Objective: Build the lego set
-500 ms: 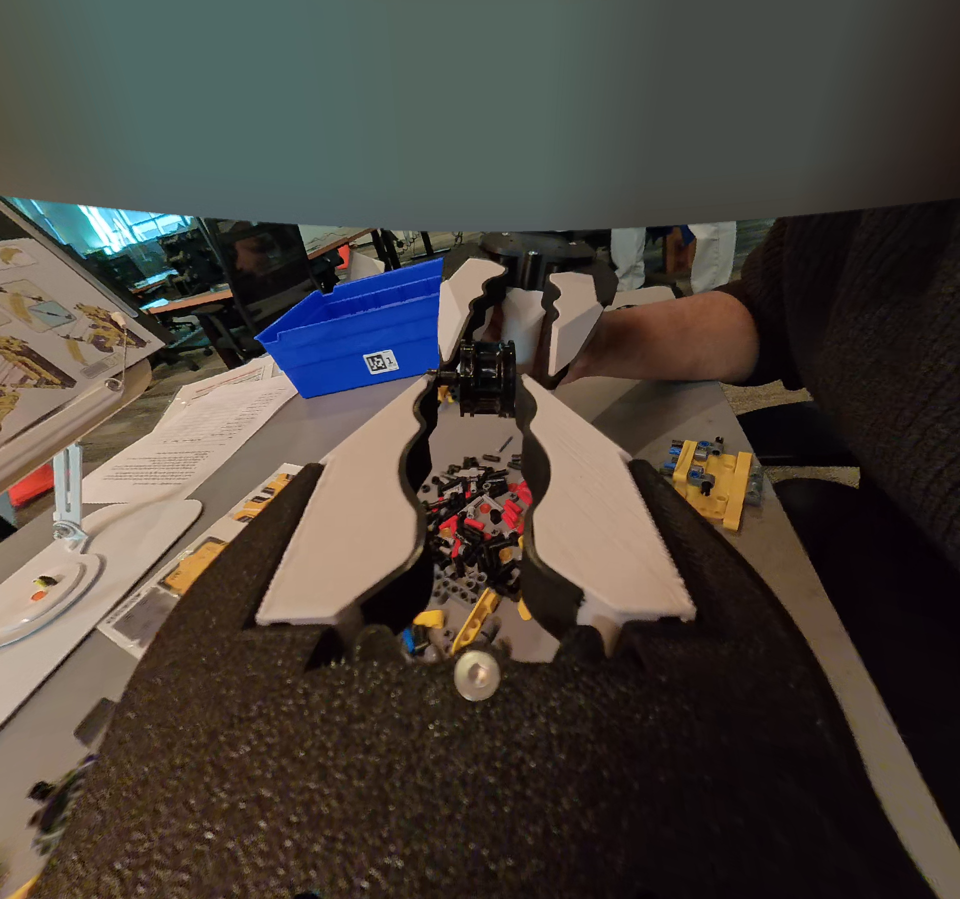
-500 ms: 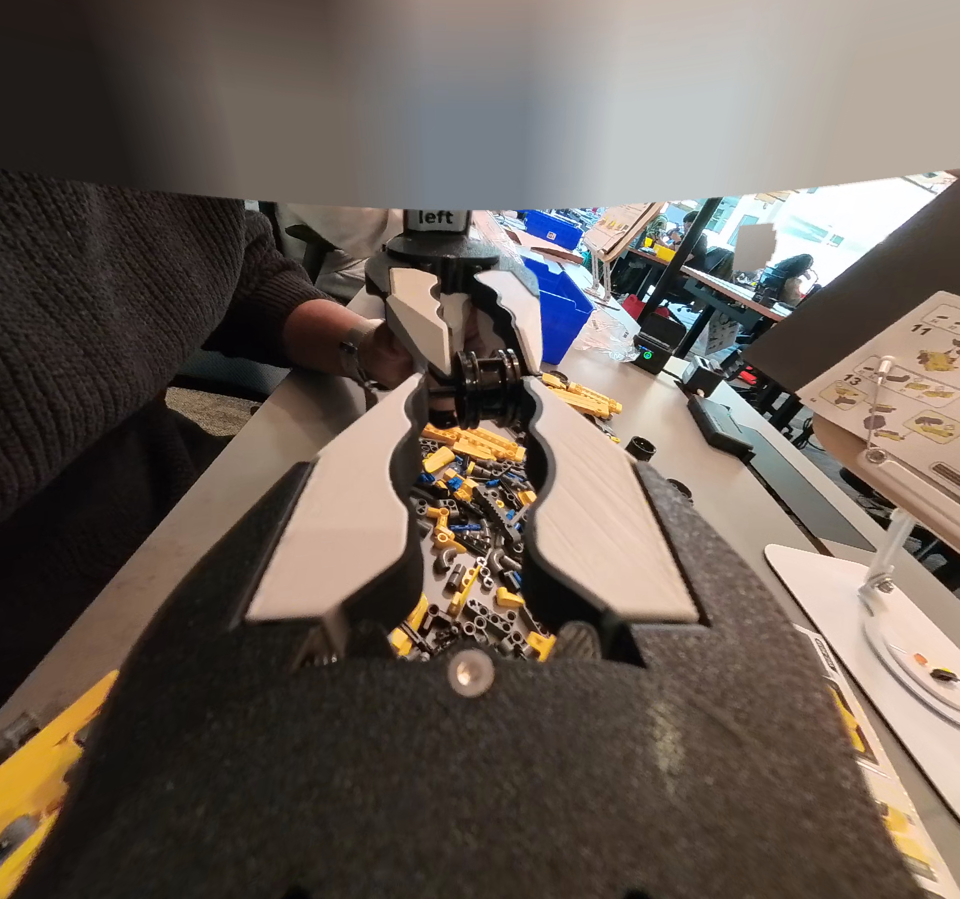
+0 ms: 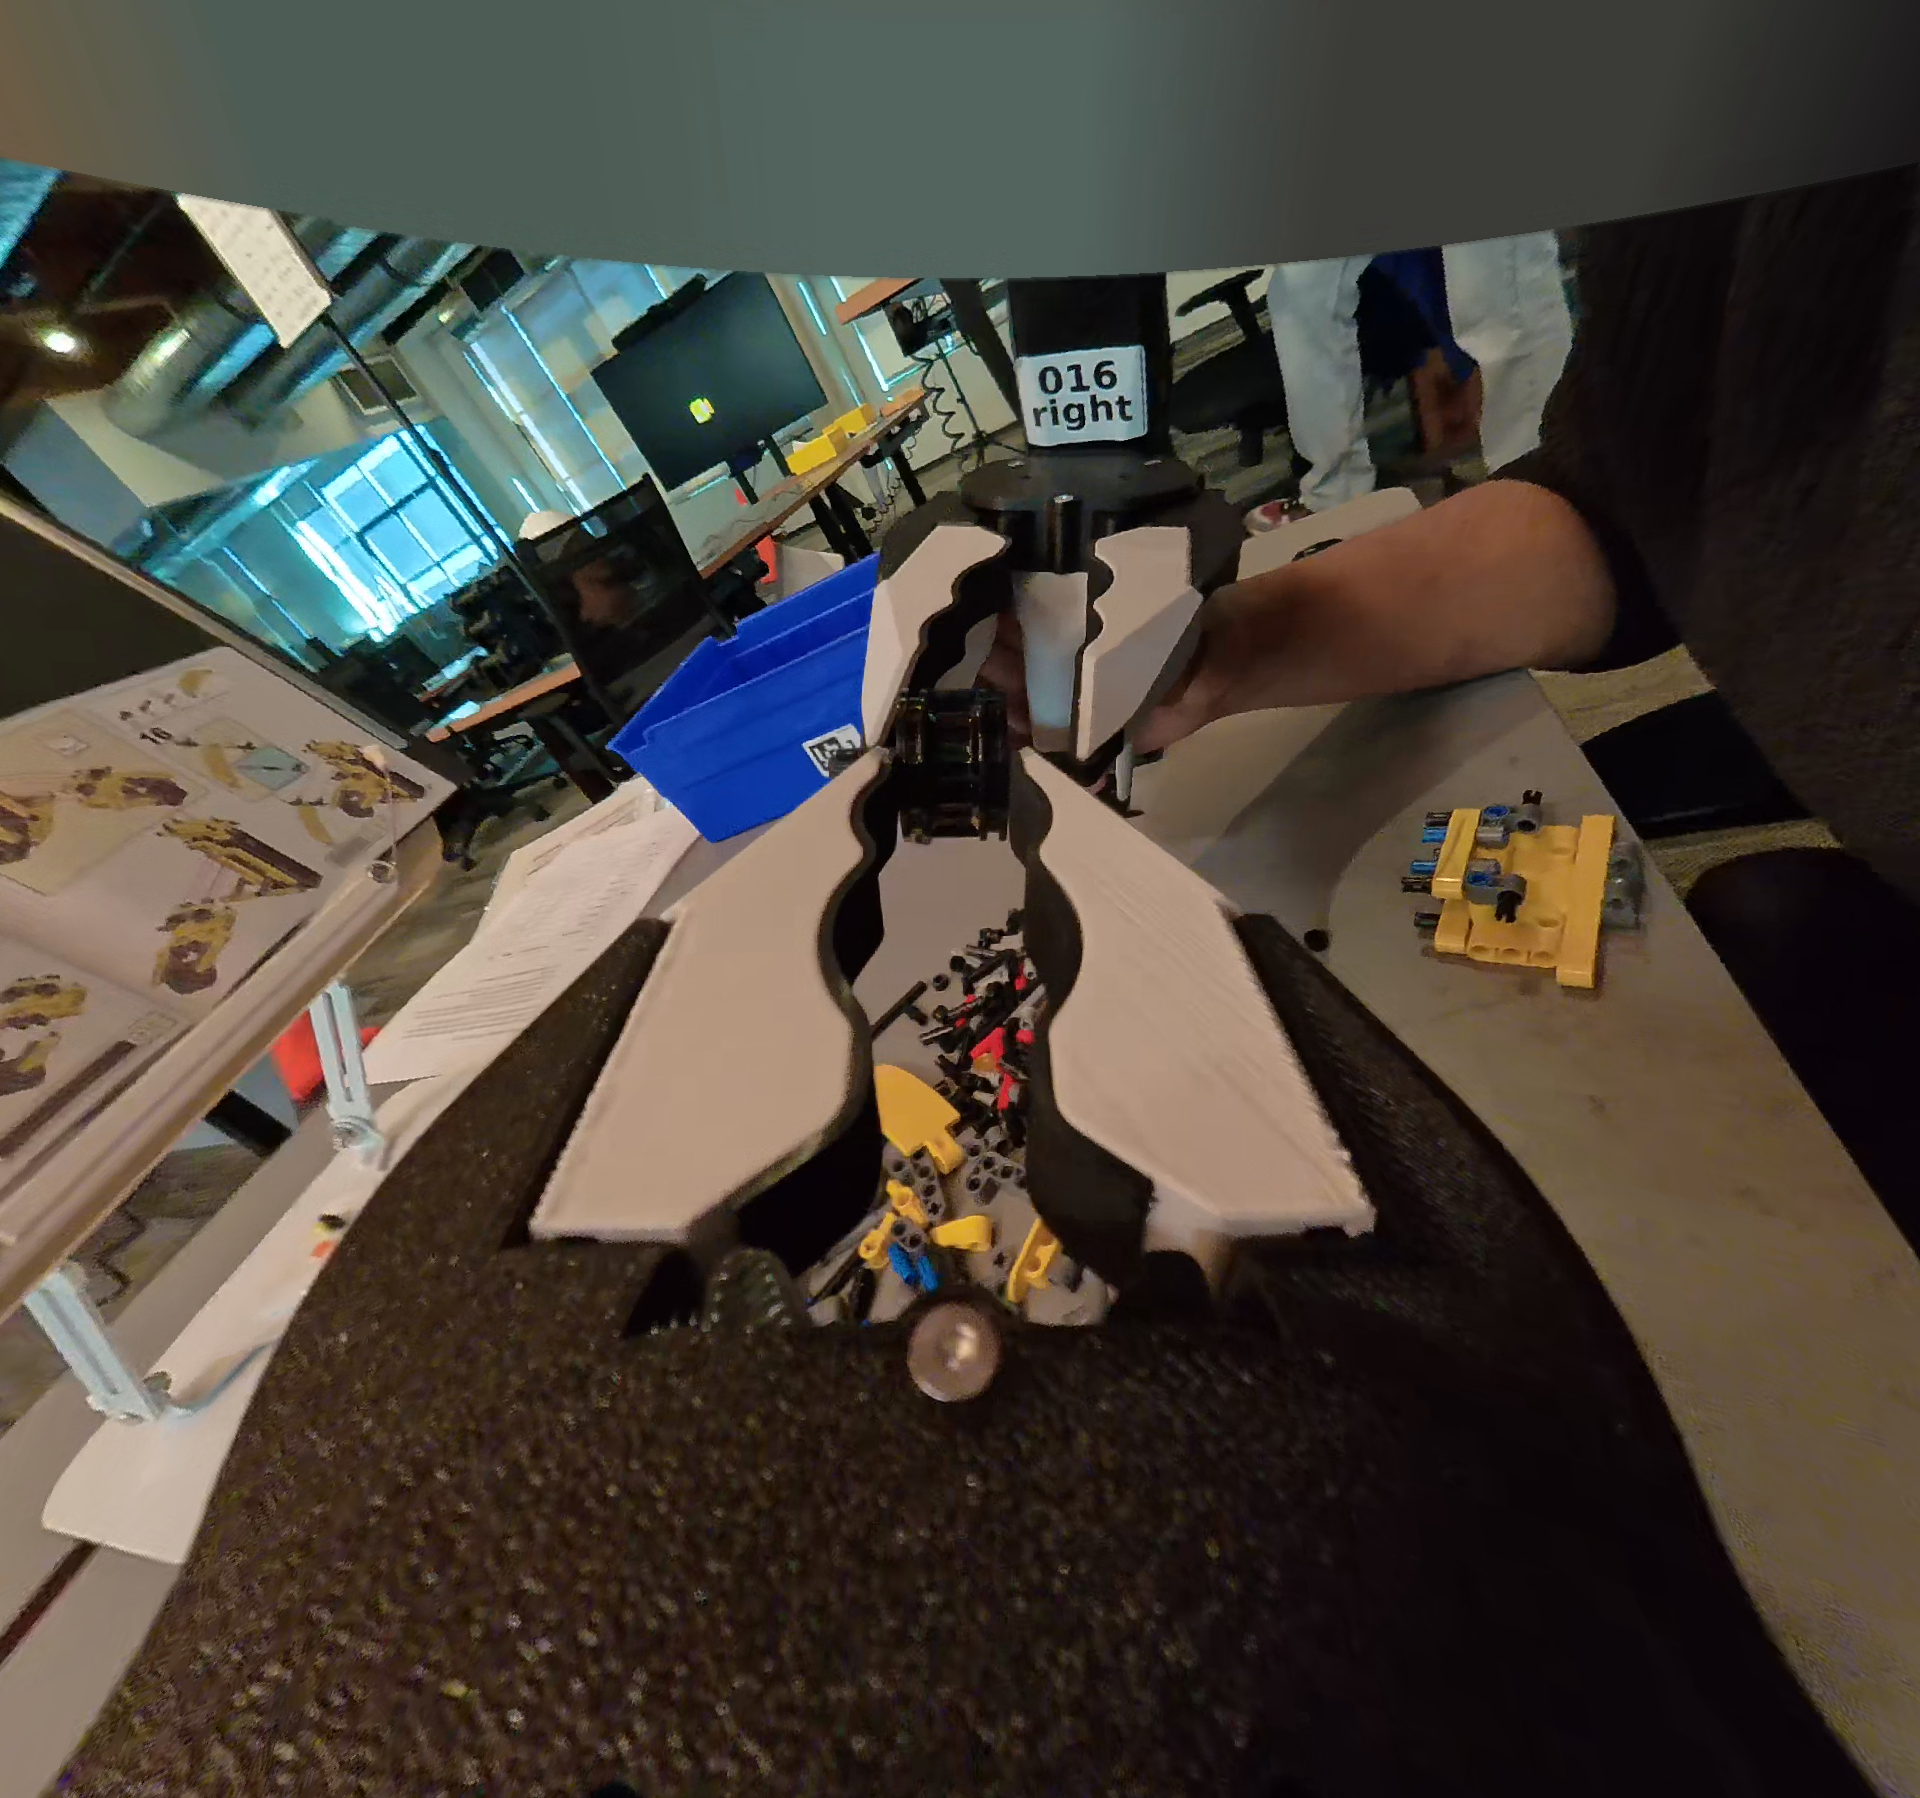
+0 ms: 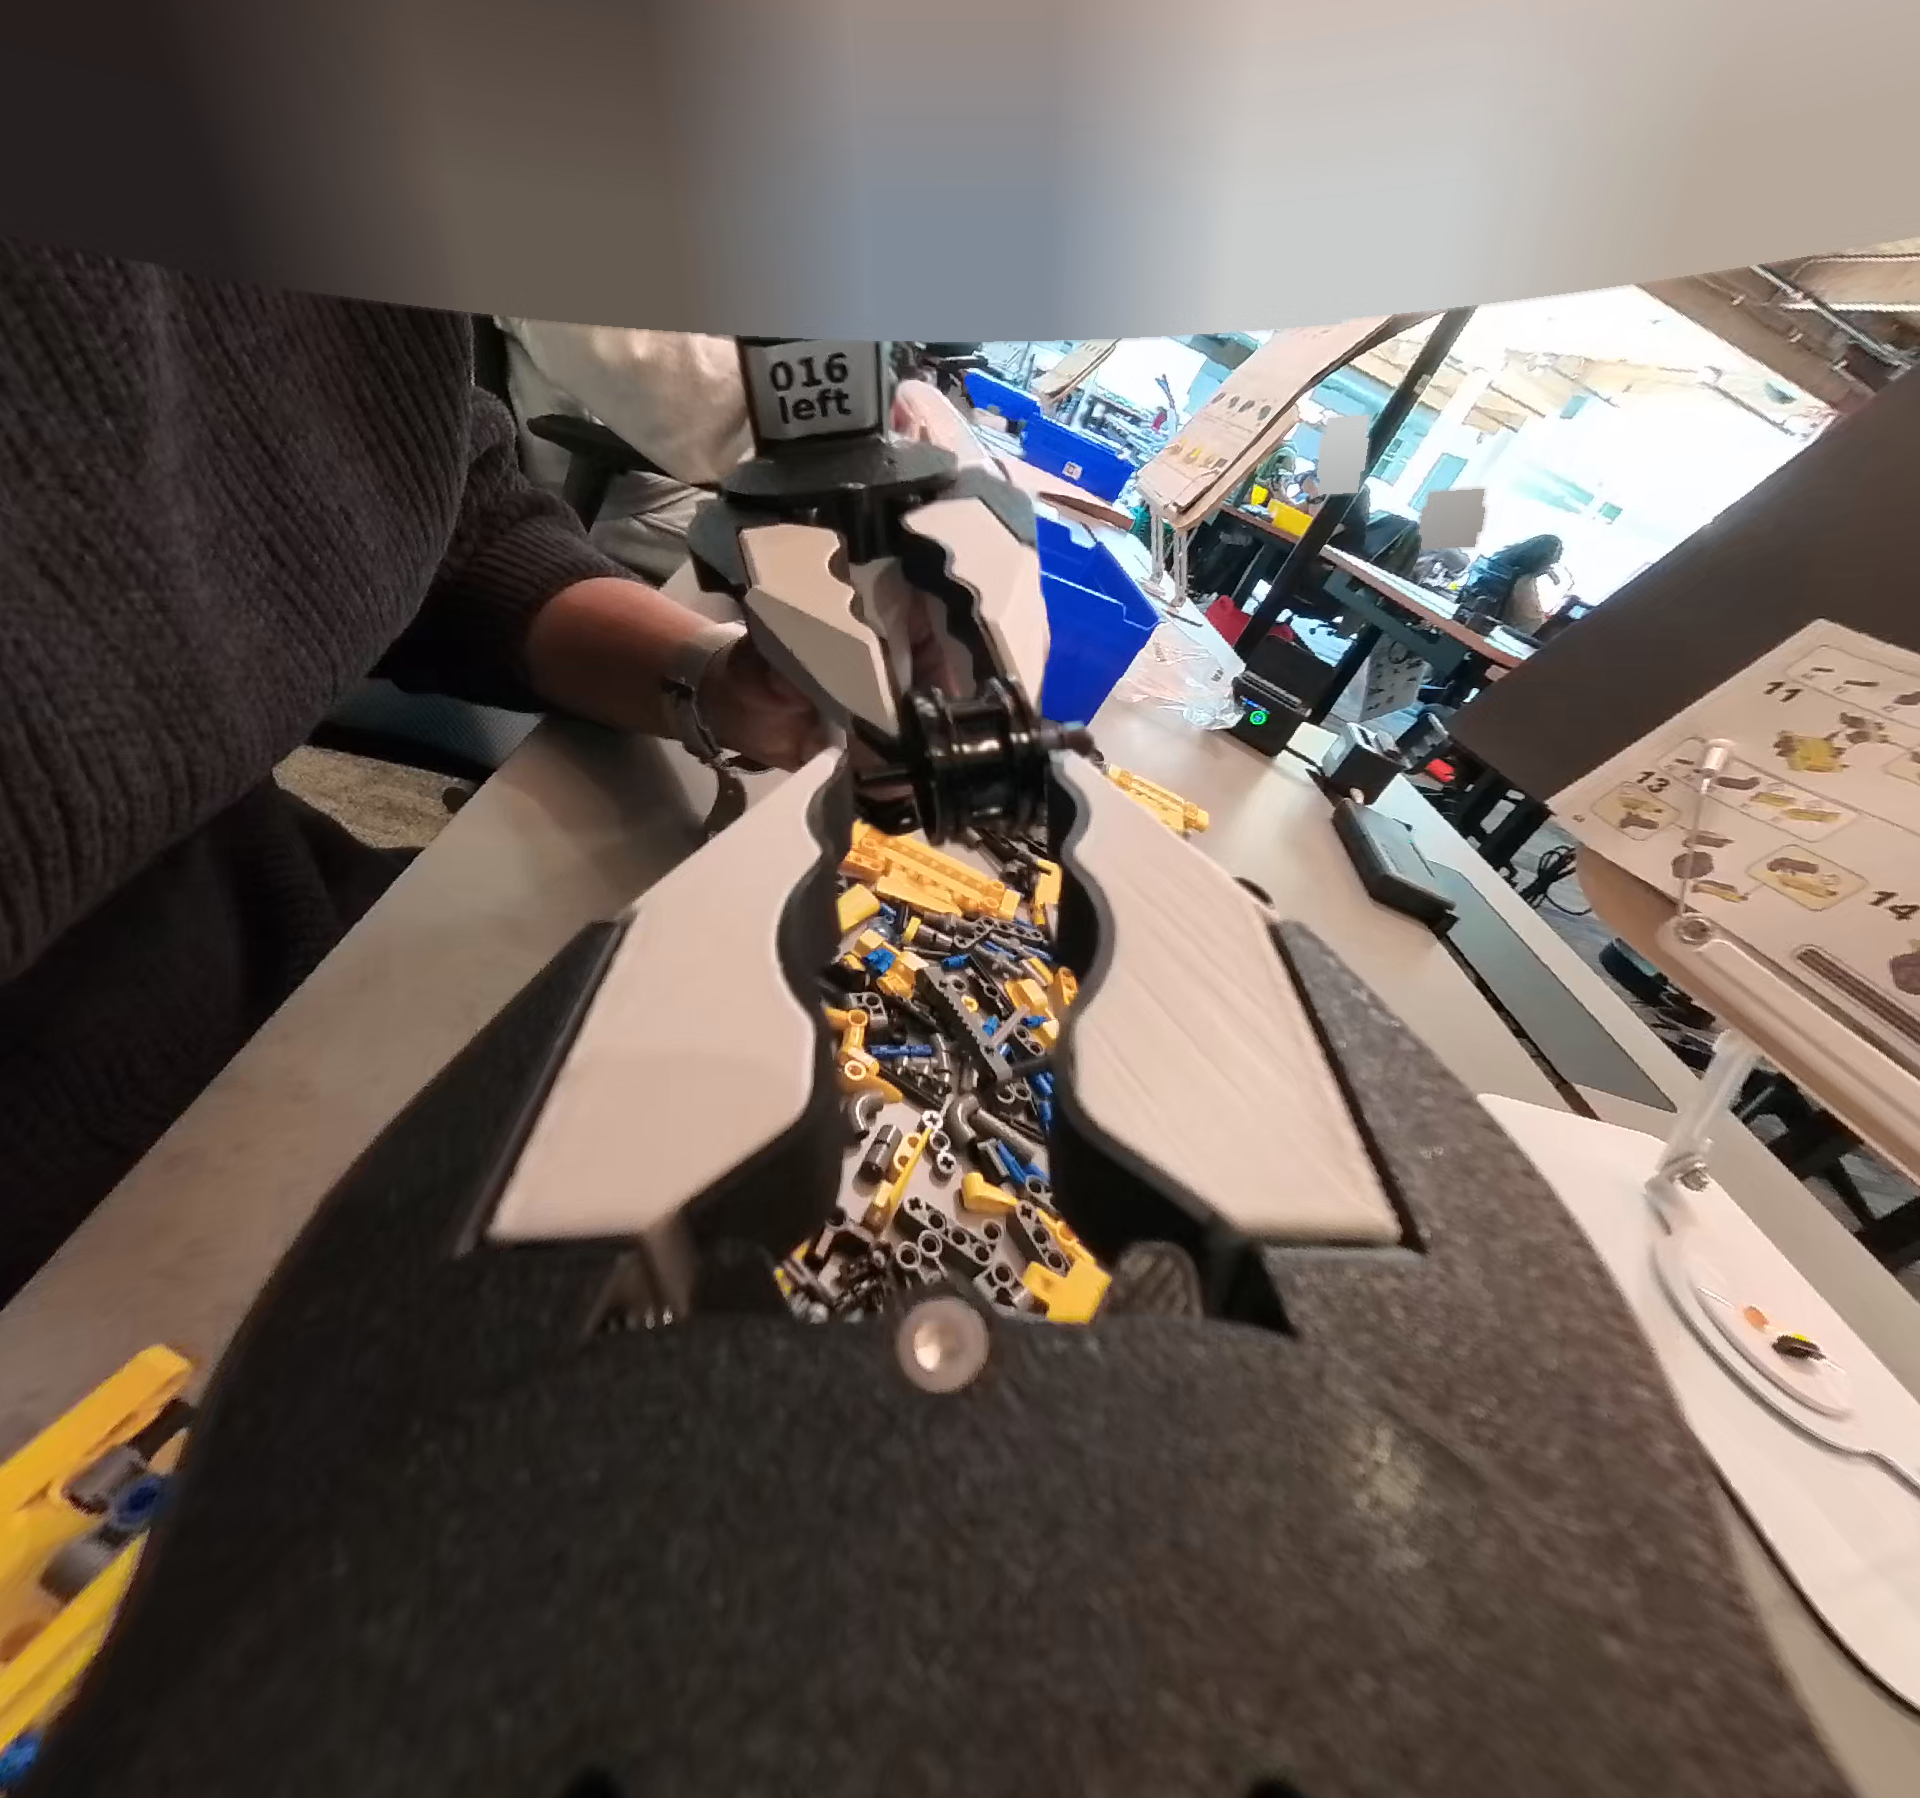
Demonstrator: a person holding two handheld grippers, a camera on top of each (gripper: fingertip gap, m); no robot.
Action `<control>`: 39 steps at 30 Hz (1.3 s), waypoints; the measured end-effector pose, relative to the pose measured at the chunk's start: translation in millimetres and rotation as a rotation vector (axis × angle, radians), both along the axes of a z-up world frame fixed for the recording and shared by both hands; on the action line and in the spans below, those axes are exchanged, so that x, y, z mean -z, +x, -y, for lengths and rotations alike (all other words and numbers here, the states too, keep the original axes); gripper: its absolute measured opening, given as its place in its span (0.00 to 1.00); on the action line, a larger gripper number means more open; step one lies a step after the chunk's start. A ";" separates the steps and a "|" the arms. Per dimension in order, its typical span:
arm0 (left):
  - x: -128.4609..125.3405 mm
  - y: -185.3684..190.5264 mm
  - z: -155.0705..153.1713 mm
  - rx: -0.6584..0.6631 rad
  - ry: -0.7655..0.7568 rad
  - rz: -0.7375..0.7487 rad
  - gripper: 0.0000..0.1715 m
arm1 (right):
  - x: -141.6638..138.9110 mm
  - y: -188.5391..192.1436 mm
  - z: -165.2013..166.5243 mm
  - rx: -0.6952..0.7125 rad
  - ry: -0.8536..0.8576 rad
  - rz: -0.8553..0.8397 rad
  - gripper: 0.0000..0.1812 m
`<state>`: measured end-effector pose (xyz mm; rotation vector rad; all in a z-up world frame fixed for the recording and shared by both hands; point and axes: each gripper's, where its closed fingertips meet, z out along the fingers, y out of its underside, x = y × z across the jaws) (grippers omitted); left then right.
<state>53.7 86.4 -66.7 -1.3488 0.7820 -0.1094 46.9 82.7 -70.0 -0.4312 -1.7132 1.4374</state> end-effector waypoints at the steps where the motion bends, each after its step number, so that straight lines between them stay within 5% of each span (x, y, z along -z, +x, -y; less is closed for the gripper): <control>1: -0.5 0.4 1.1 -0.003 0.013 -0.016 0.11 | -0.3 0.2 -0.4 -0.003 -0.004 0.001 0.21; 9: -1.6 8.6 8.9 0.047 0.032 -0.046 0.11 | -12.6 9.4 0.7 -0.063 -0.078 -0.026 0.26; 39: 2.4 20.8 18.7 0.052 0.132 -0.178 0.11 | -5.6 17.3 16.4 -0.009 0.175 -0.156 0.21</control>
